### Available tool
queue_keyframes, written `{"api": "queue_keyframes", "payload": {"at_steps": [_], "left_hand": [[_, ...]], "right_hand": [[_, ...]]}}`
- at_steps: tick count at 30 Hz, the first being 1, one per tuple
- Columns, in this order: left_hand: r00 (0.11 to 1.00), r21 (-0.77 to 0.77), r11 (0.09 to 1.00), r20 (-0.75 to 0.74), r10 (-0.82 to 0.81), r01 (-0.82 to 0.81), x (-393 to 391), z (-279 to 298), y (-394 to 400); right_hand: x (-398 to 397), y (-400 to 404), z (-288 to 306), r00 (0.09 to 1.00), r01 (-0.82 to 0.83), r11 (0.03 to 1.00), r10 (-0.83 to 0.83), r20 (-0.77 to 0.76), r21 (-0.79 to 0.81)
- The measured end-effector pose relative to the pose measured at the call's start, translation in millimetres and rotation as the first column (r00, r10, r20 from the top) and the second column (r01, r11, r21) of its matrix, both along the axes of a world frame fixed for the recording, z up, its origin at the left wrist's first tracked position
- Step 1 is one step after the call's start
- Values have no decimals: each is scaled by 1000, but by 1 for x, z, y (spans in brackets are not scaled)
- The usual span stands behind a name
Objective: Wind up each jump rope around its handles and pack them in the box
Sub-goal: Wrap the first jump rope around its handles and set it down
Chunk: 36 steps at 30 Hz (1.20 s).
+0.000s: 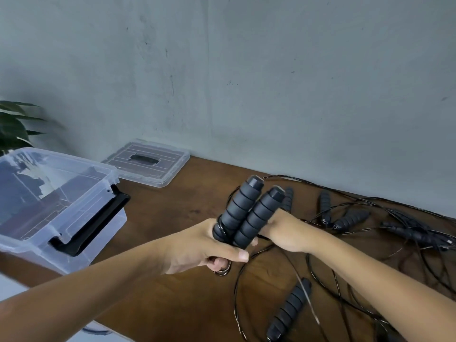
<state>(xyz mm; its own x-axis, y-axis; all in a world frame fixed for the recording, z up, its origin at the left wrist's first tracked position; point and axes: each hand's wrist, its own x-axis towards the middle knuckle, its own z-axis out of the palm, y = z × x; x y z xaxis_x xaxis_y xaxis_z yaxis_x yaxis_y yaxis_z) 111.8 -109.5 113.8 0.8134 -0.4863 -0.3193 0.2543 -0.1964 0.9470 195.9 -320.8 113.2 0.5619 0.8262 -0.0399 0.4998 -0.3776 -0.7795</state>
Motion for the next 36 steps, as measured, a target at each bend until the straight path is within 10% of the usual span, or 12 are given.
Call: {"api": "queue_keyframes", "payload": {"at_steps": [9, 19, 28, 36], "left_hand": [[961, -173, 946, -74, 266, -275, -1, -16, 8], [855, -180, 836, -120, 505, -519, 7, -27, 22], [817, 79, 815, -6, 577, -575, 20, -36, 22], [896, 581, 682, 320, 310, -443, 33, -25, 18]], "right_hand": [[-8, -2, -17, 990, 138, 990, -139, -16, -21], [-8, -9, -30, 946, 171, 970, -113, 305, -172], [-2, 2, -20, 654, 175, 953, 76, 753, -249], [10, 16, -32, 337, 139, 974, 122, 933, -178]]}}
